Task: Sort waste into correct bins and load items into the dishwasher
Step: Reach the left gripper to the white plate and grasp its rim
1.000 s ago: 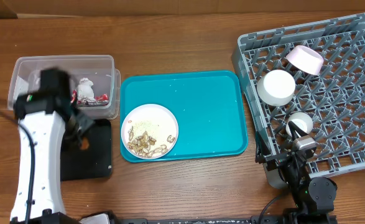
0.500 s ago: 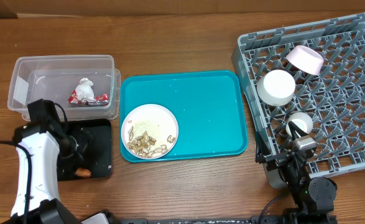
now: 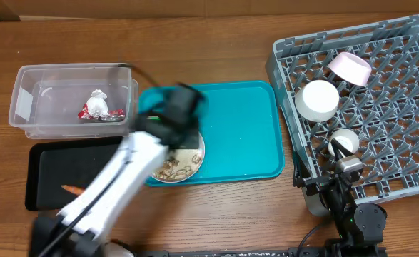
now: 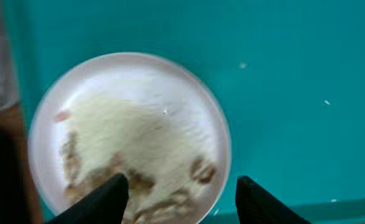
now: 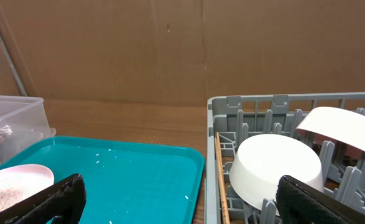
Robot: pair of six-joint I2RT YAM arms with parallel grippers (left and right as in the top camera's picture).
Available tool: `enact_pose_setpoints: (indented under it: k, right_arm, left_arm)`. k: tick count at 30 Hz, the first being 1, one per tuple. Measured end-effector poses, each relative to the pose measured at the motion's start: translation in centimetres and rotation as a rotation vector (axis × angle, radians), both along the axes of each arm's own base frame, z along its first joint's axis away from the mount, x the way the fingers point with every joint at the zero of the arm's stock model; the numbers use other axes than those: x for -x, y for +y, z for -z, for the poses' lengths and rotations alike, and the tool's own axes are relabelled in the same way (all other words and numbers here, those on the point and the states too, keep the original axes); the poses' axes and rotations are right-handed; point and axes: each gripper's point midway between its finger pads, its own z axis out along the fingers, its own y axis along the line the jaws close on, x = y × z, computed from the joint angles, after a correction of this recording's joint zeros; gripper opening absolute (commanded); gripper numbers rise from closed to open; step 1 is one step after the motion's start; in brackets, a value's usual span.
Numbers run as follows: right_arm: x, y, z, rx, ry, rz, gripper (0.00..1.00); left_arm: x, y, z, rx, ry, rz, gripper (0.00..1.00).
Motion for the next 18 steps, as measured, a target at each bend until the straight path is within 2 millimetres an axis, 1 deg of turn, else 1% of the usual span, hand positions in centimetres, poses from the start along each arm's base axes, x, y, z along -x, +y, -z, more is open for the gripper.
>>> enact_pose_setpoints:
  k: [1, 2, 4, 5, 6, 7, 9, 12, 14, 16, 18]
  right_arm:
    - [0.0, 0.0, 0.0, 0.0, 0.0, 0.0, 1.0]
    - [0.0, 0.0, 0.0, 0.001, 0.0, 0.0, 1.0]
    - [0.0, 0.0, 0.0, 0.001, 0.0, 0.0, 1.0]
    - [0.0, 0.0, 0.0, 0.001, -0.001, 0.0, 1.0]
    - [0.0, 0.0, 0.0, 0.0, 0.0, 0.001, 1.0]
    - [0.0, 0.0, 0.0, 0.0, 0.0, 0.0, 1.0]
    - [0.0, 0.0, 0.0, 0.0, 0.0, 0.001, 1.0]
    - [0.0, 0.0, 0.0, 0.0, 0.0, 0.0, 1.0]
    - [0.0, 0.0, 0.0, 0.0, 0.0, 0.0, 1.0]
    - [0.0, 0.0, 0.0, 0.0, 0.0, 0.001, 1.0]
    - [0.0, 0.0, 0.0, 0.0, 0.0, 0.0, 1.0]
  left_arm:
    - [-0.1, -2.3, 1.5, -0.059, -0.008, 0.076, 0.58]
    - [0.2, -3.4, 2.9, -0.098, 0.006, 0.117, 0.58]
    - [0.4, -4.8, 5.2, -0.155, 0.036, 0.171, 0.57]
    - [0.6, -5.2, 6.4, -0.184, 0.063, 0.191, 0.54]
    - [0.6, -5.6, 8.4, -0.224, 0.107, 0.209, 0.51]
    - [0.6, -5.5, 9.2, -0.239, 0.131, 0.215, 0.5]
    - [0.0, -6.0, 10.1, -0.252, 0.151, 0.226, 0.45]
    - [-1.1, -6.8, 10.7, -0.261, 0.163, 0.242, 0.37]
    - [-1.3, -7.0, 11.0, -0.264, 0.168, 0.241, 0.24]
    - [-1.3, -7.0, 11.1, -0.27, 0.175, 0.249, 0.16]
    - [-1.1, -6.8, 11.2, -0.278, 0.185, 0.255, 0.15]
